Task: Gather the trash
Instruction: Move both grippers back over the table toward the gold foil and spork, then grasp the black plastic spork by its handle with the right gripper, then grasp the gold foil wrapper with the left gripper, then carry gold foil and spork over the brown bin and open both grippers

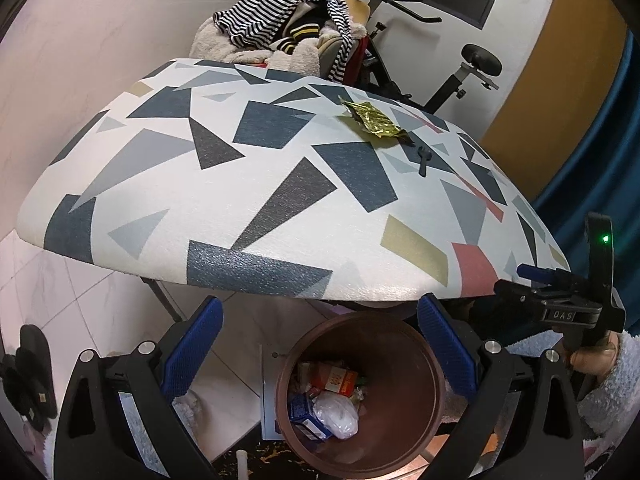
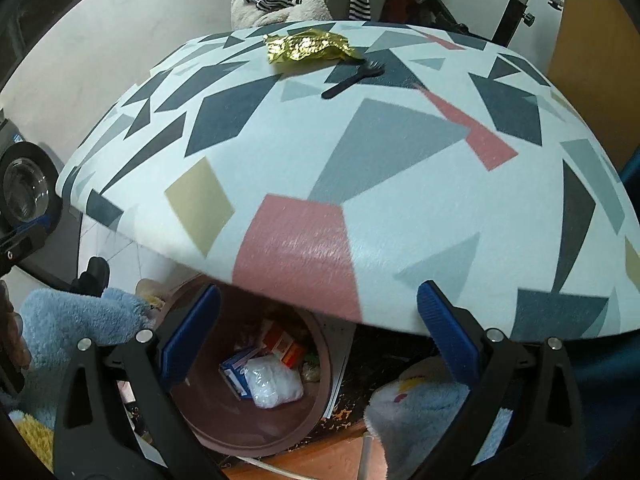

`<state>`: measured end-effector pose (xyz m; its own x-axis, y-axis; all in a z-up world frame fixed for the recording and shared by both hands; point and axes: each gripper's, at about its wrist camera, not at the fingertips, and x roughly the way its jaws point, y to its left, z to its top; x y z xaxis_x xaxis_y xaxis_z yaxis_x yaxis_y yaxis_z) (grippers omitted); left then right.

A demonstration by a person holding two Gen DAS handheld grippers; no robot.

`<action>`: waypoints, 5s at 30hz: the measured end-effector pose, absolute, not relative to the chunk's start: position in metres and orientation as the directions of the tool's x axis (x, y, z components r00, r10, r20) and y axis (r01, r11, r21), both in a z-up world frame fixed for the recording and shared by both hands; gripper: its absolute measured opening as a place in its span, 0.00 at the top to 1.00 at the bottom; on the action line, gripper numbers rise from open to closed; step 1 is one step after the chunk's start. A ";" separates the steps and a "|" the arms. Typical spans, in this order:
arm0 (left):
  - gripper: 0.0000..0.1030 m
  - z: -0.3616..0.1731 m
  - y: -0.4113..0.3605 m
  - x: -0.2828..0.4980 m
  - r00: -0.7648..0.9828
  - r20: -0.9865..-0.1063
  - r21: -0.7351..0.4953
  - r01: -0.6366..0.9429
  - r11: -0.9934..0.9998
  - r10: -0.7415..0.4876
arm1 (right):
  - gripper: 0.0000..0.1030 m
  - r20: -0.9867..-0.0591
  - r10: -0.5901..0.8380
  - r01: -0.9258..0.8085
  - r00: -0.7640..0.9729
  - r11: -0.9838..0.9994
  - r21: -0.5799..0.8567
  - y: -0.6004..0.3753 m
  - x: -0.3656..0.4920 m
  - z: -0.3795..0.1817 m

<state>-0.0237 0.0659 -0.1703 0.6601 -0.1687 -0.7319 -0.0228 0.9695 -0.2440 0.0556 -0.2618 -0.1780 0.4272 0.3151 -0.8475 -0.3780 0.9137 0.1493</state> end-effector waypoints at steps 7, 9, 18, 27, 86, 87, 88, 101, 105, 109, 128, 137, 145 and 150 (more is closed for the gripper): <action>0.08 -0.176 0.078 -0.010 0.650 -0.741 -0.278 -0.064 0.959 -0.171 | 0.12 -0.845 0.314 -0.358 0.433 0.920 0.158 -0.261 0.079 -0.177; 0.08 -0.176 0.080 -0.003 0.647 -0.743 -0.278 -0.068 0.958 -0.170 | 0.13 -0.846 0.317 -0.359 0.429 0.919 0.163 -0.259 0.086 -0.176; 0.08 -0.170 0.094 0.038 0.658 -0.741 -0.269 -0.110 0.957 -0.133 | 0.28 -0.845 0.330 -0.320 0.420 0.925 0.203 -0.247 0.151 -0.174; 0.08 -0.166 0.101 0.067 0.674 -0.731 -0.266 -0.136 0.954 -0.108 | 0.55 -0.856 0.308 -0.273 0.415 0.940 0.206 -0.218 0.230 -0.179; 0.26 -0.180 0.077 0.184 0.605 -0.654 -0.608 -0.062 0.791 -0.455 | 0.88 -0.766 0.351 -0.278 0.539 0.932 0.232 -0.238 0.255 -0.161; 0.29 -0.183 0.075 0.199 0.601 -0.637 -0.641 -0.066 0.765 -0.482 | 0.88 -0.759 0.357 -0.268 0.545 0.932 0.246 -0.245 0.252 -0.158; 0.30 -0.184 0.074 0.209 0.599 -0.627 -0.661 -0.071 0.747 -0.498 | 0.88 -0.757 0.359 -0.267 0.546 0.931 0.249 -0.247 0.252 -0.156; 0.33 -0.204 0.066 0.321 0.689 -0.528 -0.793 -0.190 0.578 -0.498 | 0.88 -0.724 0.401 -0.239 0.561 0.916 0.322 -0.280 0.238 -0.146; 0.41 -0.209 0.050 0.337 0.659 -0.582 -0.738 -0.183 0.649 -0.476 | 0.88 -0.729 0.394 -0.230 0.559 0.919 0.320 -0.287 0.236 -0.150; 0.72 -0.214 0.040 0.339 0.632 -0.638 -0.673 -0.180 0.717 -0.440 | 0.88 -0.738 0.387 -0.219 0.552 0.922 0.319 -0.293 0.233 -0.153; 0.83 -0.099 0.037 0.194 0.631 -0.650 -0.399 0.192 0.897 -0.424 | 0.88 -0.714 0.415 -0.261 0.563 0.910 0.323 -0.290 0.194 -0.126; 0.83 -0.104 0.050 0.100 0.588 -0.649 -0.446 0.221 0.867 -0.483 | 0.88 -0.706 0.436 -0.312 0.558 0.899 0.308 -0.275 0.145 -0.104; 0.83 -0.117 0.042 0.026 0.538 -0.671 -0.436 0.269 0.859 -0.510 | 0.88 -0.702 0.452 -0.353 0.550 0.888 0.296 -0.265 0.096 -0.097; 0.83 -0.133 0.031 0.001 0.501 -0.713 -0.390 0.298 0.871 -0.491 | 0.88 -0.706 0.457 -0.362 0.541 0.884 0.295 -0.263 0.076 -0.100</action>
